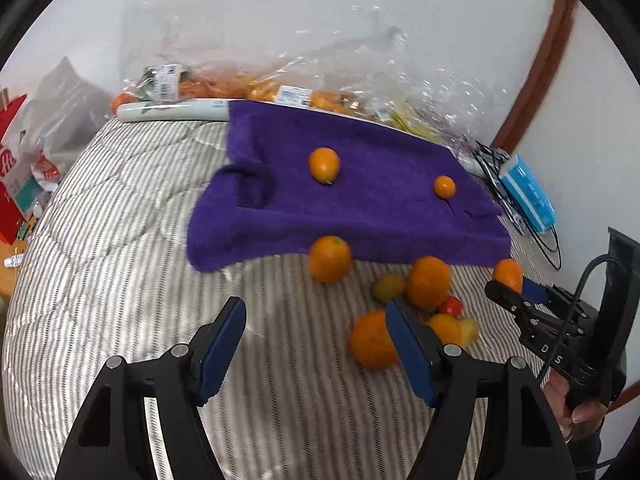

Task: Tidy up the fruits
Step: 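Grasp a large orange with the right tool while the left tool grasps another large orange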

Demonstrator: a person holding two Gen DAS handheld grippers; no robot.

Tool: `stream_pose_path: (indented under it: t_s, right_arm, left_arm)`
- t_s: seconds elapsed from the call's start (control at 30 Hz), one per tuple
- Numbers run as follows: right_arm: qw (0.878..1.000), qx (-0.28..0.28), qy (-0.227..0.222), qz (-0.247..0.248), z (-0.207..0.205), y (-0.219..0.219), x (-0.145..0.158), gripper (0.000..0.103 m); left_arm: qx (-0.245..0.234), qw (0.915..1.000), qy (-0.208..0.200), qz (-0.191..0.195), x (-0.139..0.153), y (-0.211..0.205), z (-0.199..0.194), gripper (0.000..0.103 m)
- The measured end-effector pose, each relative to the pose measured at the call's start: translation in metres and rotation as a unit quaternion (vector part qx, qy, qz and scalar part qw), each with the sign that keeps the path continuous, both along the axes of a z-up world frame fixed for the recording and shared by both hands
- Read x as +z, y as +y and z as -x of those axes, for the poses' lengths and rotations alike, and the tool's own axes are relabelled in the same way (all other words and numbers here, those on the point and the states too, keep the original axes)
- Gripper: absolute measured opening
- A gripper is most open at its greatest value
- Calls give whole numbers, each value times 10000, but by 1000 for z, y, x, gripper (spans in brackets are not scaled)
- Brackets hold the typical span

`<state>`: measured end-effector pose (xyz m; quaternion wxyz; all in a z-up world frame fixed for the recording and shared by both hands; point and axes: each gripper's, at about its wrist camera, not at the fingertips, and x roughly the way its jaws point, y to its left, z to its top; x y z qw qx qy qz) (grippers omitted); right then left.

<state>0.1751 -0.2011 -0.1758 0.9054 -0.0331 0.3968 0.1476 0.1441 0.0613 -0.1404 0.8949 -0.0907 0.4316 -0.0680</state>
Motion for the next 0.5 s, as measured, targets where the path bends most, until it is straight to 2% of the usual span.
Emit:
stream_pose_path:
  t_s: [0.2,0.4,0.5]
  right_arm:
    - [9995,-66,-253,197,23,-19,9,43]
    - [9990,-167,-338,248,36,-34,6,43]
    - [9990,-203,-326,226,38,-40,4,43]
  left_arm:
    - [-121,9996,231,-55,-10,-27,-2,70]
    - [-125,9983,482,-316,-29,-50,-6,64]
    - [-91,9979,564,-296,-31,-54,-9,59]
